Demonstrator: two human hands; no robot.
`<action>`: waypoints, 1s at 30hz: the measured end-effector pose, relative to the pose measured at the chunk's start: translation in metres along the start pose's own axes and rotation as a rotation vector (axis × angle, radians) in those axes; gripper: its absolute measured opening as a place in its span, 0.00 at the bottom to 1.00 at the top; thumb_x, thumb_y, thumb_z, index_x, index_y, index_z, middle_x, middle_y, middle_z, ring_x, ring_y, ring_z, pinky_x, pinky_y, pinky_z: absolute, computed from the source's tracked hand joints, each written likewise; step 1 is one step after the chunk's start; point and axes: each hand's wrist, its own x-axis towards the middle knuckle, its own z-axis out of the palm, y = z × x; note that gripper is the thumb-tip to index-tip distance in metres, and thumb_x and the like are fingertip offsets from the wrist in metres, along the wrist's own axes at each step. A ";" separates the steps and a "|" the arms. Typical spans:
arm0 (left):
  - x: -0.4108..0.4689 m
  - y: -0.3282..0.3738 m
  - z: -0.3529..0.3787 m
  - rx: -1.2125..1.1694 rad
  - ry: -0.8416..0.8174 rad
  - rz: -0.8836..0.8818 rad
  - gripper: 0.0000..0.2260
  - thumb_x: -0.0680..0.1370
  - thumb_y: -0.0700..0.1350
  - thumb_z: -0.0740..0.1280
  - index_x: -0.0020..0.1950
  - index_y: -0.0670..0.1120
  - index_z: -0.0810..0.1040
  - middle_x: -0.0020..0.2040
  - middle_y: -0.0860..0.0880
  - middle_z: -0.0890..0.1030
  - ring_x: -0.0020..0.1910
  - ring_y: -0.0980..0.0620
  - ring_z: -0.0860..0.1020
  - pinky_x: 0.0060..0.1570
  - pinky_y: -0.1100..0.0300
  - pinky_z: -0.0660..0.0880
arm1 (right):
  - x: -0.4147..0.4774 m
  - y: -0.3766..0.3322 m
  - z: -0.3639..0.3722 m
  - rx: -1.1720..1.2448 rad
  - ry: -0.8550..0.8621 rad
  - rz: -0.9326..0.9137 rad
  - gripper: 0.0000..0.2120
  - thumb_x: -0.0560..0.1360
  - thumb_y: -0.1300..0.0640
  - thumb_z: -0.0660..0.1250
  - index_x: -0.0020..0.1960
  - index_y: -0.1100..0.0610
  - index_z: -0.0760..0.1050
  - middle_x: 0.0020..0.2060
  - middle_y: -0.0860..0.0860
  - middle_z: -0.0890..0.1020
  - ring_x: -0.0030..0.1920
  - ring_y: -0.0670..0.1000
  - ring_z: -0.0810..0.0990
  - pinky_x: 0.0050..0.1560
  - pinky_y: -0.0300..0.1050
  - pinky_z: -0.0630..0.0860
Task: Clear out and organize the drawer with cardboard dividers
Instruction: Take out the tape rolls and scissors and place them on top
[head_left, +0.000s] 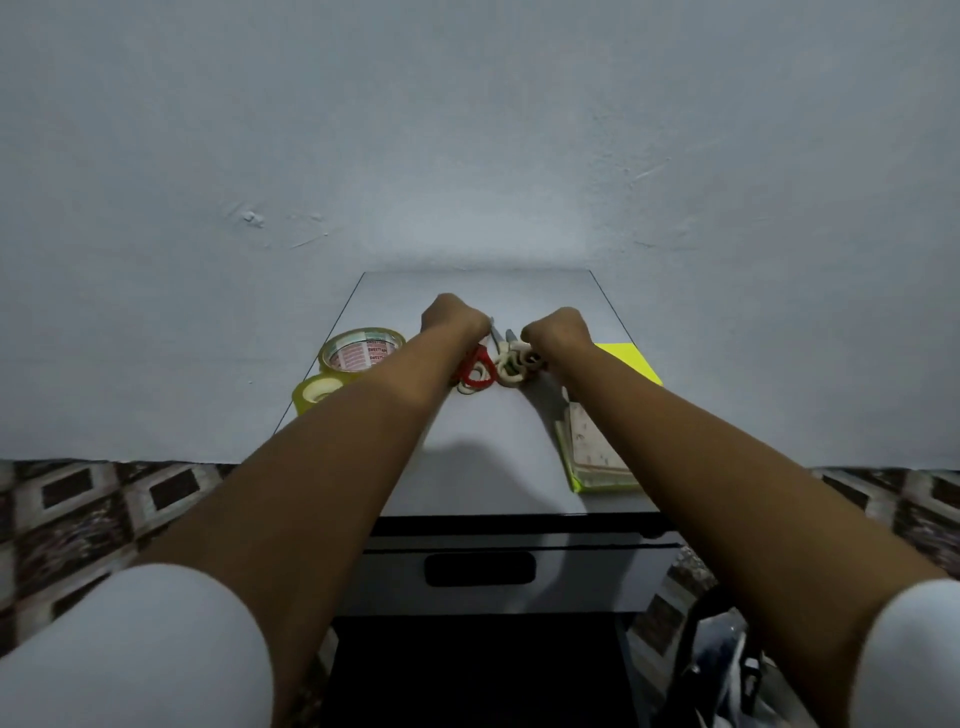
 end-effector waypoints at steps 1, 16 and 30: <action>-0.001 0.001 -0.001 0.018 -0.003 0.014 0.18 0.77 0.45 0.67 0.62 0.35 0.72 0.61 0.39 0.76 0.60 0.42 0.75 0.51 0.58 0.71 | -0.004 -0.002 -0.003 -0.022 0.013 -0.011 0.15 0.74 0.66 0.63 0.31 0.60 0.61 0.29 0.54 0.67 0.41 0.55 0.70 0.41 0.43 0.67; -0.109 -0.029 -0.049 -0.249 -0.129 0.344 0.04 0.77 0.39 0.66 0.48 0.46 0.79 0.43 0.48 0.80 0.41 0.52 0.79 0.45 0.57 0.78 | -0.126 0.019 -0.071 0.380 -0.277 -0.183 0.07 0.75 0.68 0.63 0.50 0.66 0.78 0.41 0.60 0.80 0.39 0.52 0.79 0.44 0.45 0.77; -0.236 -0.218 -0.022 0.109 -0.515 0.259 0.08 0.77 0.45 0.68 0.56 0.50 0.78 0.46 0.52 0.81 0.45 0.58 0.78 0.44 0.73 0.71 | -0.250 0.193 -0.049 0.009 -0.664 -0.090 0.07 0.76 0.63 0.64 0.46 0.52 0.77 0.36 0.49 0.79 0.39 0.46 0.78 0.40 0.37 0.76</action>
